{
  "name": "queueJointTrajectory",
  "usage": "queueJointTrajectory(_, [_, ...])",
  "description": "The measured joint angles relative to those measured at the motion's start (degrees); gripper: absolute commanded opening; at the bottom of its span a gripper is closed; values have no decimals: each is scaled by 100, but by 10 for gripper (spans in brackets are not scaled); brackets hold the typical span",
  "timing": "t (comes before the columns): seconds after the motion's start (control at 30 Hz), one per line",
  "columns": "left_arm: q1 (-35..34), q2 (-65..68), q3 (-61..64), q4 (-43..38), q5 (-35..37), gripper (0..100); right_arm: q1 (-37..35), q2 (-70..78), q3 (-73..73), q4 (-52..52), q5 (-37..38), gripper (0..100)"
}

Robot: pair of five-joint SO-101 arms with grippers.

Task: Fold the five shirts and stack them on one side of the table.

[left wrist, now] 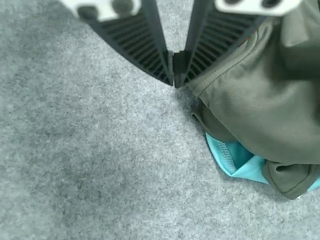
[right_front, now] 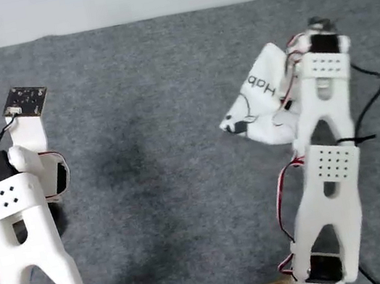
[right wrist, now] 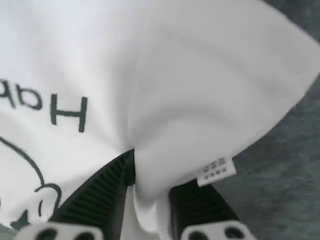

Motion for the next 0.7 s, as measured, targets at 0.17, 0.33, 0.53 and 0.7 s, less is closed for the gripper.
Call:
queueJointTrajectory(0.17, [0,0,0,0,0,5,862,-730,703,0,1178,8])
queueJointTrajectory(0.33, [0,0,0,0,0,5,2092,-1002,897,0,2303,8])
queueJointTrajectory(0.53, [0,0,0,0,0,5,2954,-1002,923,0,3235,8])
queueJointTrajectory(0.7, [0,0,0,0,0,5,3305,-782,923,-26,3675,104])
